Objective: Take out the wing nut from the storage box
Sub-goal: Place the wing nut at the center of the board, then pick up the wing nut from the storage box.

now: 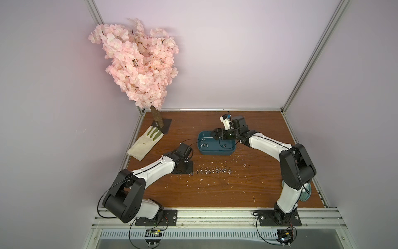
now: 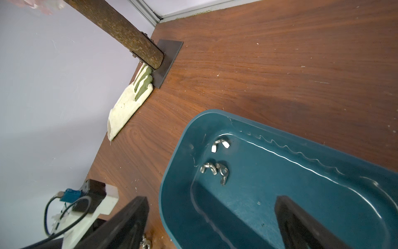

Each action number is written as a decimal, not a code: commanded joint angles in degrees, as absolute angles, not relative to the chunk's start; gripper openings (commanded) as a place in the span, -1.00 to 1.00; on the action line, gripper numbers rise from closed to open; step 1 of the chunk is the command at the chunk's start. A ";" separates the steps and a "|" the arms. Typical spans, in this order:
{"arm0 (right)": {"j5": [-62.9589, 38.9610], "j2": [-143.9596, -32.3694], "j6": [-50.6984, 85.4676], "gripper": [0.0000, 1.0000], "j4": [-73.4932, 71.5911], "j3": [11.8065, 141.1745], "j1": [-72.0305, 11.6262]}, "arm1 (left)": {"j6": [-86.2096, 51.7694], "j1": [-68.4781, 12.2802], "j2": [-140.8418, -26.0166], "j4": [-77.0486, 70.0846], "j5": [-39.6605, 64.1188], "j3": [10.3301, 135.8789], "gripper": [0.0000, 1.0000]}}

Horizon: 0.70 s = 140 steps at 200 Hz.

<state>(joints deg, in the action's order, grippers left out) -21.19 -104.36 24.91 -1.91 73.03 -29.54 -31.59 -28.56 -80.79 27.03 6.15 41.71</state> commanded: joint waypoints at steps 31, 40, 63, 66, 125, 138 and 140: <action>-20.27 -103.36 23.84 0.98 -1.31 73.70 -29.76 | -31.58 -29.21 -81.56 28.38 4.14 43.73 -0.35; -20.05 -103.32 23.78 0.98 -1.15 73.82 -29.75 | -31.29 -29.16 -81.80 29.09 3.19 45.21 -0.31; -19.37 -102.93 23.41 0.98 -0.69 73.88 -29.71 | -29.83 -28.84 -83.36 30.76 0.48 50.82 -0.31; -19.23 -102.78 23.38 0.98 -0.62 73.77 -29.71 | -29.52 -28.71 -83.66 30.90 0.31 51.54 -0.30; -16.06 -99.15 23.03 0.98 -0.88 71.16 -28.61 | -24.21 -27.94 -94.62 30.63 -1.40 70.47 -0.39; -15.35 -97.96 23.05 0.98 -0.91 70.31 -28.24 | -23.27 -27.87 -97.62 30.61 -1.41 74.23 -0.40; -15.29 -97.75 23.03 0.98 -0.89 70.14 -28.15 | -23.09 -27.91 -98.03 30.61 -1.41 74.72 -0.40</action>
<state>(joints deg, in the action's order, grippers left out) -17.69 -102.30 24.01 -0.40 70.94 -28.99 -26.52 -28.36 -93.71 29.65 0.47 69.32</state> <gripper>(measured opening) 0.990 0.306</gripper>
